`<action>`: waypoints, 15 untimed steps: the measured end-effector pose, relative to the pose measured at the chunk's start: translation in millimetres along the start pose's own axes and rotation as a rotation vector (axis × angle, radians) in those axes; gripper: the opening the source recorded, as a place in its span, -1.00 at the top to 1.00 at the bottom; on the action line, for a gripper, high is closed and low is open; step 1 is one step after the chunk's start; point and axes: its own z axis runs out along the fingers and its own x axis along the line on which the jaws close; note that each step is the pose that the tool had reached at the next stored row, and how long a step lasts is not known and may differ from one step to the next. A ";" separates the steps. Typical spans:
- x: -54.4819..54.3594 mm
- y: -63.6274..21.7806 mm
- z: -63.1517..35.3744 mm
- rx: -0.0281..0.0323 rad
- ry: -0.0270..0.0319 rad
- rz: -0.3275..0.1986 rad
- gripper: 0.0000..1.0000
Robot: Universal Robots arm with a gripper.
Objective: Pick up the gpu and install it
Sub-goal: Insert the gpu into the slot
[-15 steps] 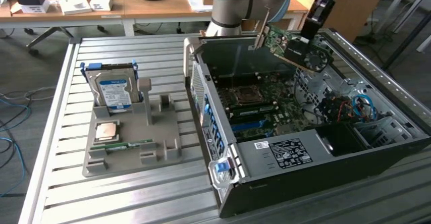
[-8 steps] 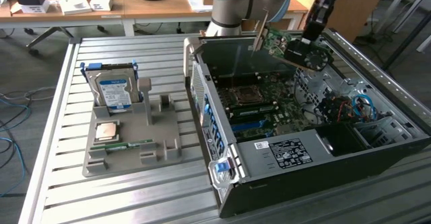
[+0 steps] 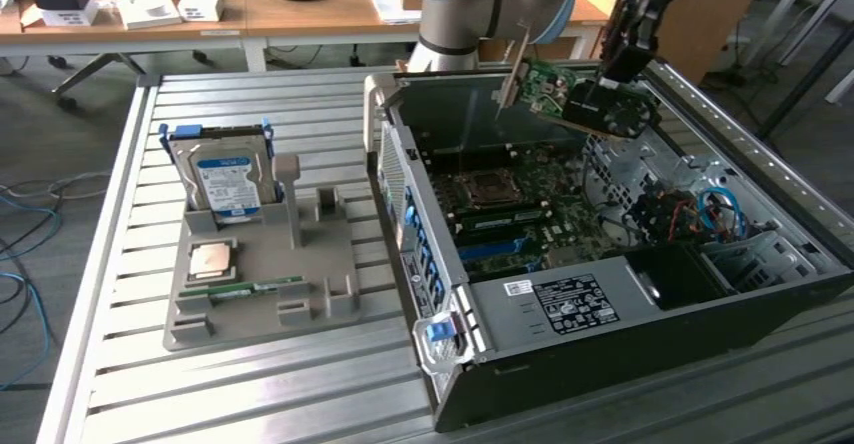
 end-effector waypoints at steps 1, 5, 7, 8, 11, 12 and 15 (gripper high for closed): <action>0.0 0.0 0.1 0.0001 0.0010 -0.017 0.48; 0.0 0.0 0.4 -0.0001 0.0049 -0.087 0.48; 0.0 0.0 0.6 -0.0001 0.0069 -0.123 0.48; 0.0 0.0 0.7 -0.0001 0.0078 -0.141 0.48; 0.0 0.0 1.0 -0.0002 0.0108 -0.193 0.48; 0.0 -0.1 1.1 -0.0002 0.0117 -0.210 0.48; 0.0 -0.1 1.4 -0.0002 0.0147 -0.264 0.48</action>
